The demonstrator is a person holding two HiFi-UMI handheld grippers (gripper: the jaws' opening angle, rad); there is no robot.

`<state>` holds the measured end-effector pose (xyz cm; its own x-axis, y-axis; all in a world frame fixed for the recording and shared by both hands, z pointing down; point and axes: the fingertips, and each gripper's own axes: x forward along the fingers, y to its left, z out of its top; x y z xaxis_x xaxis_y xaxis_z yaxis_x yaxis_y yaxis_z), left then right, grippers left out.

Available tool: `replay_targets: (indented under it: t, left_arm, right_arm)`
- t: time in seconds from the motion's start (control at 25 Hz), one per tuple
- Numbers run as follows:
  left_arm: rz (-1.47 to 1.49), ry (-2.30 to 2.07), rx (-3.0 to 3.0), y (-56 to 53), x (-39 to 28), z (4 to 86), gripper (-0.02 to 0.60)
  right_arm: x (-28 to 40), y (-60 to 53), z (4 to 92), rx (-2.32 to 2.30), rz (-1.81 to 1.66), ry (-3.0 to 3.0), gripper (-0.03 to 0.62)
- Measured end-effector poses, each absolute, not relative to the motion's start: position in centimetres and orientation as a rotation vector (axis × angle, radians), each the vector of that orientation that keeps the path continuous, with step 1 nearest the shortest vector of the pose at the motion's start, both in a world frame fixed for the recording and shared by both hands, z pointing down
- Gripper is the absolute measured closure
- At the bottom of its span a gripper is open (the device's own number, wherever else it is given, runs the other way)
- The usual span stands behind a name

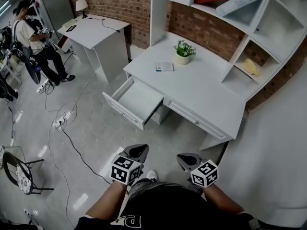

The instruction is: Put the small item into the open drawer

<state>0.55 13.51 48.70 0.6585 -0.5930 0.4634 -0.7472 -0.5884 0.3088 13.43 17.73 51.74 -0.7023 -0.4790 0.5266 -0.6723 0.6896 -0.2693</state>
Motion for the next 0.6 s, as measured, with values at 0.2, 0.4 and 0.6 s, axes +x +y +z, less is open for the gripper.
replay_targets:
  t: [0.2,0.4,0.6]
  left_arm:
    - [0.431,-1.021,2.408,9.9,-0.6,49.2,0.565]
    - [0.404,-1.01,2.4,7.4,-1.8,49.3,0.565]
    - [0.397,-1.018,2.385,6.2,-3.0,49.8,0.565]
  right_arm:
    - [12.3,14.5,52.3,0.91,0.639,-2.453,0.59]
    - [11.7,12.1,52.7,0.929,0.65,-2.424,0.589]
    - [10.9,10.6,52.8,0.923,0.652,-2.419,0.591]
